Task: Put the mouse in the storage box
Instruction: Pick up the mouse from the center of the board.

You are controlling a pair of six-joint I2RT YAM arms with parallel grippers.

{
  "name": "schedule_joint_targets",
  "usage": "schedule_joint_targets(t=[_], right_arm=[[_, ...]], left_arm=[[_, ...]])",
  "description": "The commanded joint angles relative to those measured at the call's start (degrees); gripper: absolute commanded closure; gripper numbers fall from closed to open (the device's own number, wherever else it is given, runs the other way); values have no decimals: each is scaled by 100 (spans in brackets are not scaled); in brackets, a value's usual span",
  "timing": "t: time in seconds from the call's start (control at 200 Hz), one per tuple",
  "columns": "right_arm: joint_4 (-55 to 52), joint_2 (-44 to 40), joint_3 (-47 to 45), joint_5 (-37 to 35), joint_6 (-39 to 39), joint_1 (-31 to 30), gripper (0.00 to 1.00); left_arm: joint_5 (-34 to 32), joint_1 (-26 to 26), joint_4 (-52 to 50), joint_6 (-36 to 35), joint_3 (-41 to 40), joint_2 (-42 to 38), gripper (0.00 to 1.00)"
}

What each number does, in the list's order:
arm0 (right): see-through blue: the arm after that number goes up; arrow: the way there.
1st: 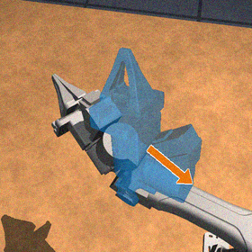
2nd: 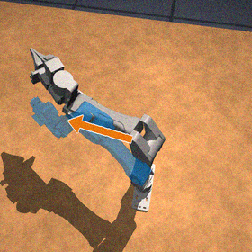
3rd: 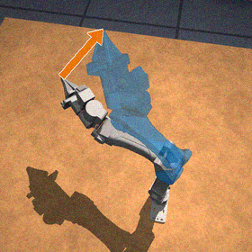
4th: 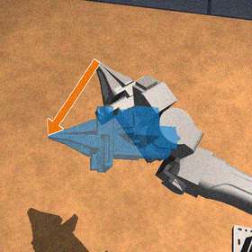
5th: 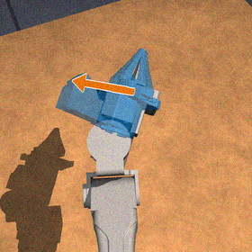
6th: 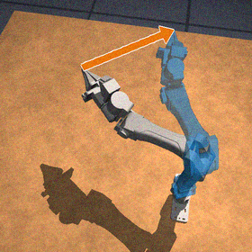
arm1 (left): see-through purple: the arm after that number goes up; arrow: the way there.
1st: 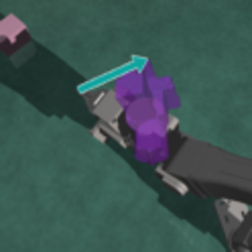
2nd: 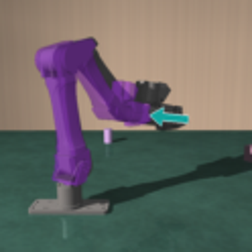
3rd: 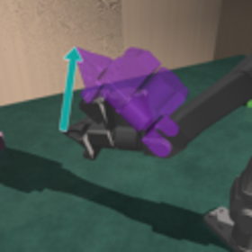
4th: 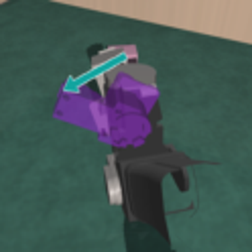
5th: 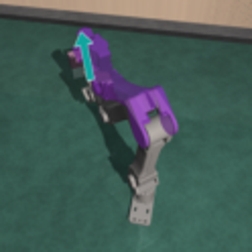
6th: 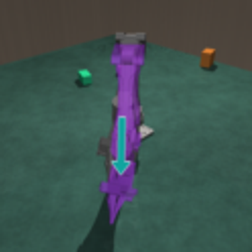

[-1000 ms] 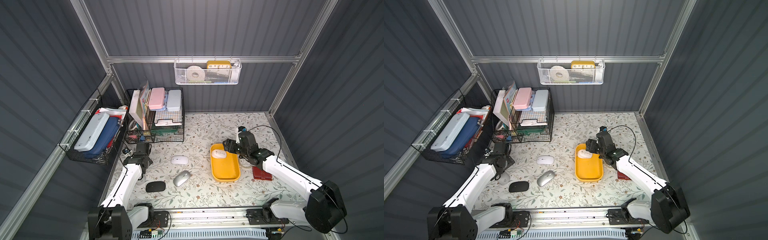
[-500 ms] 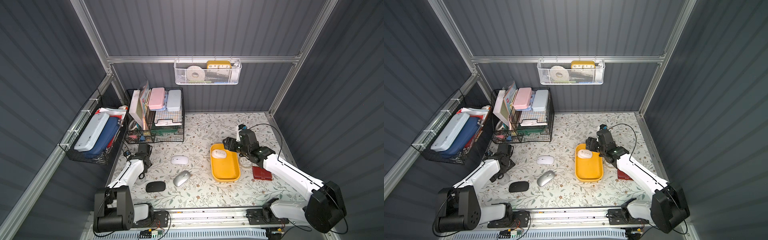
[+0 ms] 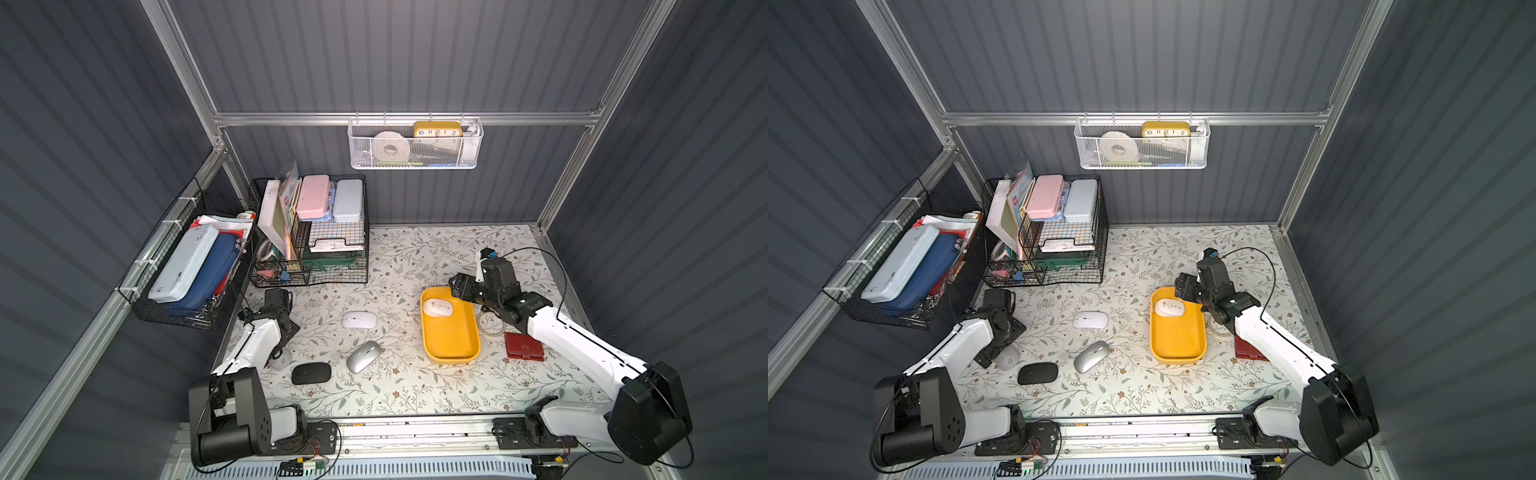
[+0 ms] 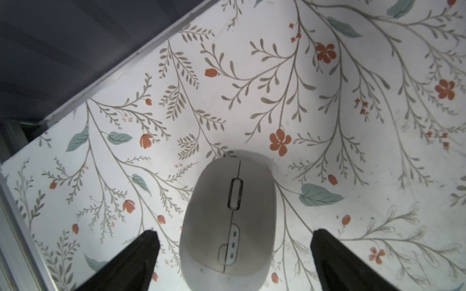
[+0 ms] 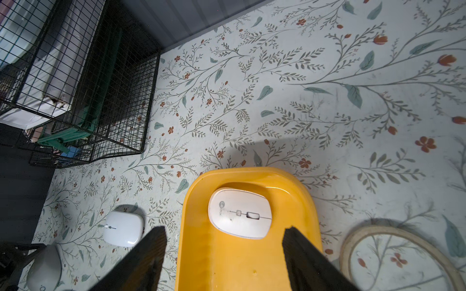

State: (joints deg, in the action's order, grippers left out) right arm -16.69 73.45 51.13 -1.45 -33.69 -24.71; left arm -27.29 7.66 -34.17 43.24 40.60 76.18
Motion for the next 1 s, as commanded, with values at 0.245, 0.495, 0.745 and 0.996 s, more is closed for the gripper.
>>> schedule_joint_targets(t=[0.245,0.495,0.745,0.996], right_arm=[[44,-17,87,116,-19,63,23],[41,-121,31,100,-26,133,24],[60,-145,-16,180,-40,192,24],[11,-274,-43,243,-25,506,24]], left_arm=[[514,181,63,7,15,412,1],[628,244,51,-6,123,710,1],[821,348,131,-150,196,938,1],[1082,489,253,-313,202,1075,10]])
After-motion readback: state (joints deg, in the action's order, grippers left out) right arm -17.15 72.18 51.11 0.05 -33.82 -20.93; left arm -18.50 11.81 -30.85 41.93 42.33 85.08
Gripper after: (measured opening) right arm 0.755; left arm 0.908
